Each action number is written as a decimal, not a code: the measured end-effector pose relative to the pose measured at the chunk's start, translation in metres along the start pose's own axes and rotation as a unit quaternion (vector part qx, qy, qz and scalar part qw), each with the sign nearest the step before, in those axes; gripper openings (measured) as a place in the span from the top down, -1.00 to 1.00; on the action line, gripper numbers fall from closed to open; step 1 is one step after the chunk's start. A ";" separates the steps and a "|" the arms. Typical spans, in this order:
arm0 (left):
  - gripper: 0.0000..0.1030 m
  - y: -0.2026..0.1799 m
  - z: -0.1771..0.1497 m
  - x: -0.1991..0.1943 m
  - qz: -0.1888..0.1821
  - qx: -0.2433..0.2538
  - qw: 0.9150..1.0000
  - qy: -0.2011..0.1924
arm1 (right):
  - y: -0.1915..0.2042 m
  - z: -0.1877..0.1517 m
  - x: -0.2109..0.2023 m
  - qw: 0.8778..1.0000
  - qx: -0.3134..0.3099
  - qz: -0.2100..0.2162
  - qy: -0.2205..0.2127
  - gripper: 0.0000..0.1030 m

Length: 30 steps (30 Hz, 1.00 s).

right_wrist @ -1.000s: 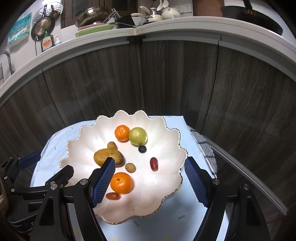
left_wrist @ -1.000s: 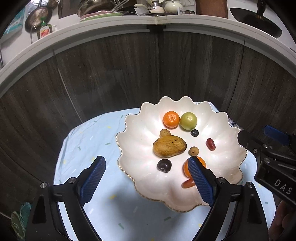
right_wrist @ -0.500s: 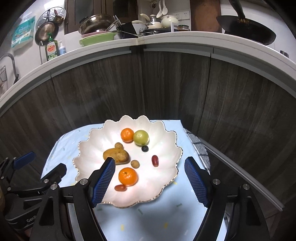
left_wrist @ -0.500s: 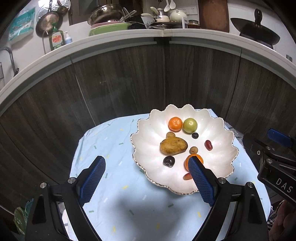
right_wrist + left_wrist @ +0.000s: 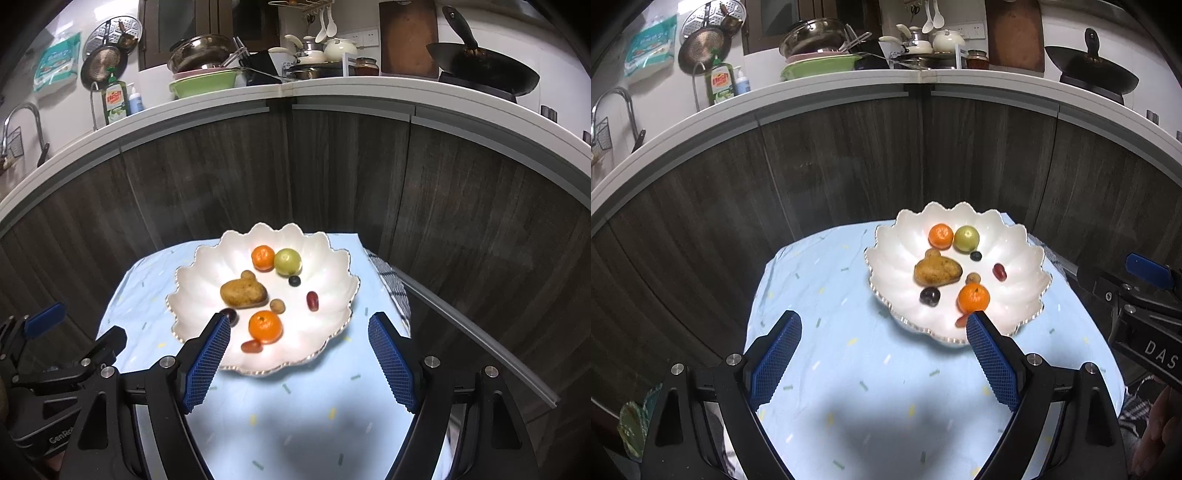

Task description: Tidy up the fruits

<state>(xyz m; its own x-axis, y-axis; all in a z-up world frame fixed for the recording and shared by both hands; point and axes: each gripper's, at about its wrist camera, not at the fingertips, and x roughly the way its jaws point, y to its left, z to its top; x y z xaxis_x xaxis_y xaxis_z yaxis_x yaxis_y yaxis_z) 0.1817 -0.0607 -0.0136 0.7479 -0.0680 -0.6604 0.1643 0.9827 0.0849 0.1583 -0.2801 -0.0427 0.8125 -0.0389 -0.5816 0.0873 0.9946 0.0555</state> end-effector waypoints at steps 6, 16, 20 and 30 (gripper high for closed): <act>-0.78 0.005 -0.015 -0.016 0.003 -0.003 1.000 0.004 | 0.004 -0.015 -0.011 1.000 0.003 0.007 0.004 -0.52; -0.78 0.006 -0.038 -0.038 0.000 -0.004 1.000 0.012 | 0.004 -0.040 -0.032 1.000 0.010 0.003 0.007 -0.55; -0.78 0.008 -0.048 -0.049 -0.001 -0.005 1.000 0.015 | 0.006 -0.052 -0.043 1.000 0.007 0.006 0.007 -0.55; -0.78 0.017 -0.076 -0.068 0.011 -0.014 1.000 0.022 | 0.012 -0.072 -0.061 1.000 0.004 0.009 0.007 -0.55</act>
<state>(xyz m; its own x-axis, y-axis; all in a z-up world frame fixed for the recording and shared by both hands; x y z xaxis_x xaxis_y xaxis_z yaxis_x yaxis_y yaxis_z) 0.0850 -0.0261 -0.0239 0.7224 -0.0386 -0.6904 0.1294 0.9883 0.0802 0.0681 -0.2584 -0.0645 0.8052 -0.0202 -0.5926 0.0776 0.9944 0.0714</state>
